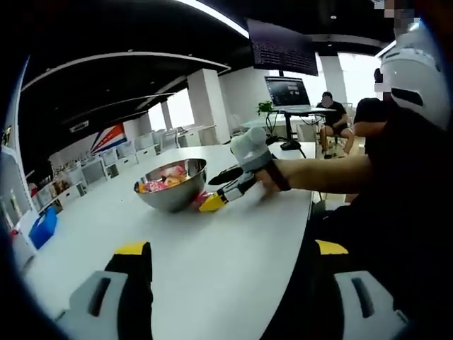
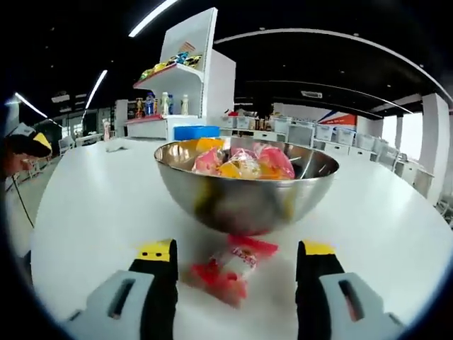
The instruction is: Pick up the marshmallows scattered on the table and place them into the bowl on the table
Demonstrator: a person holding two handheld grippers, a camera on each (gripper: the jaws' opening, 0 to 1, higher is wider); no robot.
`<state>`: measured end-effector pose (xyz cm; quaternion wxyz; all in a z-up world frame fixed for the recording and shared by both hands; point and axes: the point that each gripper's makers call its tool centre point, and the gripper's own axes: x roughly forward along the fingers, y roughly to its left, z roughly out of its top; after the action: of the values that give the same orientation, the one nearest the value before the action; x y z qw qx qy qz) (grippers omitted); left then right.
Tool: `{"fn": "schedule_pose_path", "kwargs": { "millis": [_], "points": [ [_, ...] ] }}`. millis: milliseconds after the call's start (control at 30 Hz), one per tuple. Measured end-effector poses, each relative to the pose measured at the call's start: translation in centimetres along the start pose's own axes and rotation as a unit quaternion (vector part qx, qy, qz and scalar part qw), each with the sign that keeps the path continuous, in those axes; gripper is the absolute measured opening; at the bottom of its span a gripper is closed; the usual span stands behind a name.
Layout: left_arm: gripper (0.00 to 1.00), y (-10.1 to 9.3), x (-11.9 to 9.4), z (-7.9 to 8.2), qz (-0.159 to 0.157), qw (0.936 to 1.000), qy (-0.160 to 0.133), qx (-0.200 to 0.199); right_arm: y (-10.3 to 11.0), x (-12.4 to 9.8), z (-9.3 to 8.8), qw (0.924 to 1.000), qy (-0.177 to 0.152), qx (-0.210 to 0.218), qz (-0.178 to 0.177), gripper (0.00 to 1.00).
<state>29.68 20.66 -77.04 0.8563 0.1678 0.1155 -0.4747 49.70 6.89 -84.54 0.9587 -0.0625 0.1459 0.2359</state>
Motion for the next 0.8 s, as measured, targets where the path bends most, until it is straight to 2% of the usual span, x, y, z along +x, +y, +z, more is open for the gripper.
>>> {"fn": "schedule_pose_path", "kwargs": {
  "millis": [100, 167, 333, 567, 800],
  "points": [
    [0.90, 0.04, 0.12, -0.23, 0.001, 1.0000, 0.002, -0.001, -0.03, 0.17, -0.30, 1.0000, 0.004, -0.001, -0.006, 0.53],
    [0.90, -0.03, 0.20, -0.36, 0.000, 1.0000, 0.003, 0.000, -0.19, 0.32, -0.67, 0.9999, 0.010, 0.003, -0.009, 0.53],
    [0.89, -0.28, 0.39, -0.45, -0.004, 1.0000, 0.005, -0.002, -0.24, 0.32, -0.95, 0.9998, 0.015, 0.000, -0.009, 0.34],
    [0.89, -0.32, 0.33, -0.41, -0.003, 1.0000, 0.003, -0.001, -0.52, 0.04, -0.90, 0.9998, 0.012, -0.006, -0.011, 0.30],
    [0.89, -0.38, 0.32, -0.44, -0.002, 1.0000, 0.005, 0.001, -0.56, -0.22, -0.99, 0.9999, 0.014, -0.004, -0.006, 0.20]
  ]
}}
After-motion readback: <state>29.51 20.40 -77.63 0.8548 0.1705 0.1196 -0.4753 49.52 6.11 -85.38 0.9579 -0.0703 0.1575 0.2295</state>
